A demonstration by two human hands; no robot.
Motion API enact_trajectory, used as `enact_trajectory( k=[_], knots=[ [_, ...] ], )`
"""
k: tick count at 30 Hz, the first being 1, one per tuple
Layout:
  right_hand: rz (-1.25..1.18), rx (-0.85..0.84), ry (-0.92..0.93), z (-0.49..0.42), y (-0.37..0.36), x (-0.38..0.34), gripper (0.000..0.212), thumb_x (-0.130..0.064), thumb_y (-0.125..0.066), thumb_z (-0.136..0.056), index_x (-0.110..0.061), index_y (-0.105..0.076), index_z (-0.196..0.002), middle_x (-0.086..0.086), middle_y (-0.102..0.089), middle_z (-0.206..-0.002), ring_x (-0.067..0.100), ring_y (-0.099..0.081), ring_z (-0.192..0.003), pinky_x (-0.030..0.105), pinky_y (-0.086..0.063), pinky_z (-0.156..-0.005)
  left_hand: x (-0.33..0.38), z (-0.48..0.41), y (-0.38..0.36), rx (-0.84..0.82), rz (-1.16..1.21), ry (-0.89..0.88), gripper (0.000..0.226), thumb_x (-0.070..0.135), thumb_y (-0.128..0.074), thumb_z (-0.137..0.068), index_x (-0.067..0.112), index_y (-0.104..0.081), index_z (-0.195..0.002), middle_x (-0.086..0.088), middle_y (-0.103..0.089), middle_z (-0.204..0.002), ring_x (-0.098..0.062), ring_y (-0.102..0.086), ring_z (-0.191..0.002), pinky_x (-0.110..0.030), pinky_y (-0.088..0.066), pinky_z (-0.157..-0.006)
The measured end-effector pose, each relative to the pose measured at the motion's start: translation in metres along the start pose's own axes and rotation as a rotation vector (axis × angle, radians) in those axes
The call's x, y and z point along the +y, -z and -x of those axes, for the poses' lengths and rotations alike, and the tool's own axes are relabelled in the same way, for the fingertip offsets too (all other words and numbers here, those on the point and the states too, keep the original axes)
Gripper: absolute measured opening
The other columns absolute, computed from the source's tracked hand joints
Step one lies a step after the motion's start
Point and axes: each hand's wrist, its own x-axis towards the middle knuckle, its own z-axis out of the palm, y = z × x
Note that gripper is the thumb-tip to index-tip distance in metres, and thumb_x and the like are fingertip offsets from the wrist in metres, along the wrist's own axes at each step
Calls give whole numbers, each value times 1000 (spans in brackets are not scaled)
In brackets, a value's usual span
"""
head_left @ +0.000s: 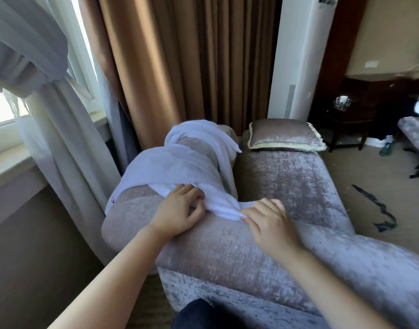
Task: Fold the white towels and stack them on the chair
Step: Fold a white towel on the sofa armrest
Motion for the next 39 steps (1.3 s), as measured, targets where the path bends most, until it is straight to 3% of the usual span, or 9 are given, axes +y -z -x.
enact_trajectory(
  k=[4,10,14,17,22,27,33,36,39],
  knots=[
    [-18,-61,-69,-5,-2,2,26,-26,-46,-91,-14,-64,-76,-3,-54,-75,20,-51,-73,32,-38,-69,-19,-42,17,50,-185,102,27,6,-58,-87,8,-62,-114,-6,-64,-102,-26,-57,-93,-36,-46,-66],
    [28,-122,-94,-6,-7,1,15,-29,-52,-83,-19,-61,-77,-6,-55,-75,16,-51,-73,29,-33,-71,-41,-65,8,-323,-699,222,28,22,-50,-96,14,-57,-122,-4,-53,-117,-25,-46,-111,-33,-37,-80],
    [147,-342,-217,-37,-19,19,9,-15,-73,-74,-19,-65,-76,-3,-59,-75,21,-57,-75,32,-36,-74,-44,-73,12,-216,-633,188,22,17,-51,-94,13,-57,-115,-6,-57,-109,-28,-49,-103,-33,-32,-73],
    [109,-629,-318,-52,-24,27,19,-24,-50,-92,-24,-66,-101,-4,-59,-103,19,-50,-103,33,-32,-88,-44,-80,27,-77,-546,44,19,4,-74,-75,9,-64,-91,-9,-60,-85,-31,-56,-78,-35,-36,-61],
    [-74,-711,-430,-58,-42,23,19,-41,-47,-89,-37,-63,-79,-7,-54,-95,25,-52,-99,45,-48,-84,-24,-79,53,132,-463,-100,25,-2,-76,-63,8,-59,-79,-4,-55,-73,-29,-54,-63,-36,-42,-54],
    [-180,-616,-476,-52,-42,24,20,-40,-58,-89,-25,-70,-91,-6,-55,-88,24,-59,-92,40,-50,-82,34,-86,86,377,-301,-135,13,12,-48,-77,4,-57,-81,-8,-53,-76,-28,-50,-69,-38,-40,-59],
    [-555,-184,-736,-45,-4,37,56,-9,-67,-85,-15,-46,-137,4,-61,-122,22,-59,-109,36,-49,-88,85,-10,38,141,-212,-321,14,20,-55,-72,16,-46,-81,-2,-50,-76,-22,-44,-66,-35,-31,-58],
    [-508,-228,-639,-39,7,37,36,1,-64,-80,-16,-65,-111,2,-67,-106,20,-62,-98,16,-43,-73,82,27,10,-9,-261,-356,15,18,-55,-66,16,-47,-79,0,-49,-75,-22,-45,-61,-34,-36,-54],
    [-517,-210,-534,-31,17,31,33,1,-66,-75,-30,-61,-85,-3,-65,-91,15,-61,-86,23,-43,-69,78,44,10,-186,-189,-268,18,33,-58,-71,20,-54,-82,7,-53,-76,-17,-54,-61,-31,-43,-52]
  ],
)
